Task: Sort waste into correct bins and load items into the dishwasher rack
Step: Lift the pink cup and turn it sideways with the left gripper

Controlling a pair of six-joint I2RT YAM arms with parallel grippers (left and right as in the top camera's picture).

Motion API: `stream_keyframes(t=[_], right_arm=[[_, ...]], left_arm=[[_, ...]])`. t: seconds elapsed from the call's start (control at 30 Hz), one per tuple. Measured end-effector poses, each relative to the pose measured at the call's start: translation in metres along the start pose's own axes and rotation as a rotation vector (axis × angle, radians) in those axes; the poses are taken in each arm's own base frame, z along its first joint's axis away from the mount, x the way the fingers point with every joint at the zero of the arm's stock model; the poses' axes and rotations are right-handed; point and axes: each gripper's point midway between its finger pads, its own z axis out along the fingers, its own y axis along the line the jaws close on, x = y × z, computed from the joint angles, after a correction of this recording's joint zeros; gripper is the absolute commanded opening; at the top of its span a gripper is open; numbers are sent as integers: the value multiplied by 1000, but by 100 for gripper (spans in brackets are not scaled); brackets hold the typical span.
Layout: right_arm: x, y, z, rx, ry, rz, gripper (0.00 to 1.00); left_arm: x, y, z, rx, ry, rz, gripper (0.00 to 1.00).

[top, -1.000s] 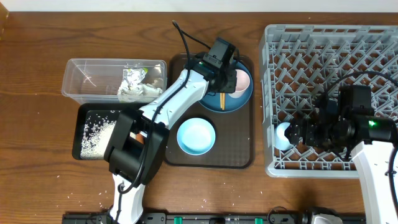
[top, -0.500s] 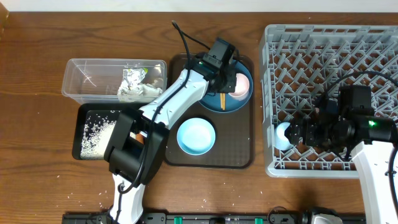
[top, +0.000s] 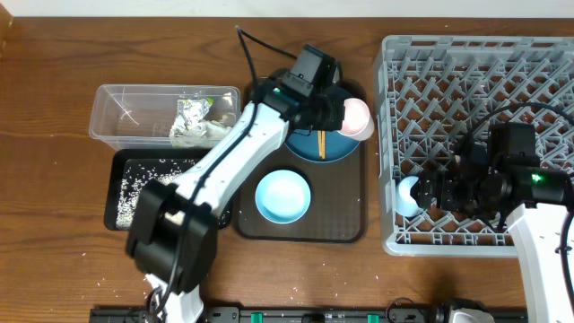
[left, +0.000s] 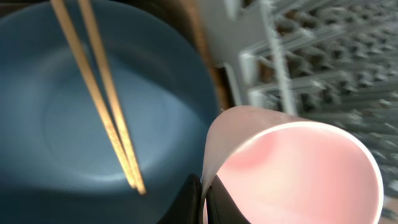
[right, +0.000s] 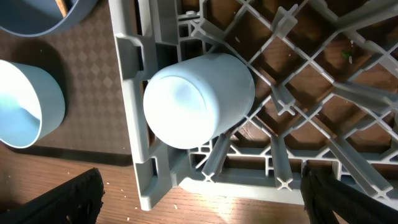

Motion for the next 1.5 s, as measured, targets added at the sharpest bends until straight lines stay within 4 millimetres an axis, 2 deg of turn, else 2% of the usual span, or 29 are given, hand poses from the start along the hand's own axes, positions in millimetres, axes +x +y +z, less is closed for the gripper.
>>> stream_keyframes(t=[0.13, 0.27, 0.57, 0.67, 0.8, 0.9, 1.1, 1.27, 1.37, 1.5], right_arm=[[0, 0, 0, 0, 0, 0, 99], [1, 0, 0, 0, 4, 1, 99], [7, 6, 0, -33, 28, -5, 99], [9, 26, -2, -155, 31, -87, 99], [16, 64, -13, -389, 21, -254, 99], [19, 78, -19, -481, 5, -321, 99], [23, 93, -29, -586, -16, -398, 99], [25, 108, -40, -695, -62, -476, 99], [18, 117, -47, -756, -120, -520, 99], [5, 136, -66, -893, -234, -582, 99]], left_arm=[[12, -10, -20, 42, 48, -13, 6], [23, -14, -32, 119, 117, -54, 6], [35, -44, -69, 495, 289, -171, 6], [45, -57, -80, 582, 357, -199, 6], [54, -69, -93, 671, 412, -203, 6], [55, -73, -97, 702, 423, -197, 6], [47, -67, -105, 742, 409, -218, 6], [26, -52, -130, 861, 369, -271, 6], [15, -37, -143, 906, 331, -295, 6], [16, -30, -152, 928, 332, -328, 6]])
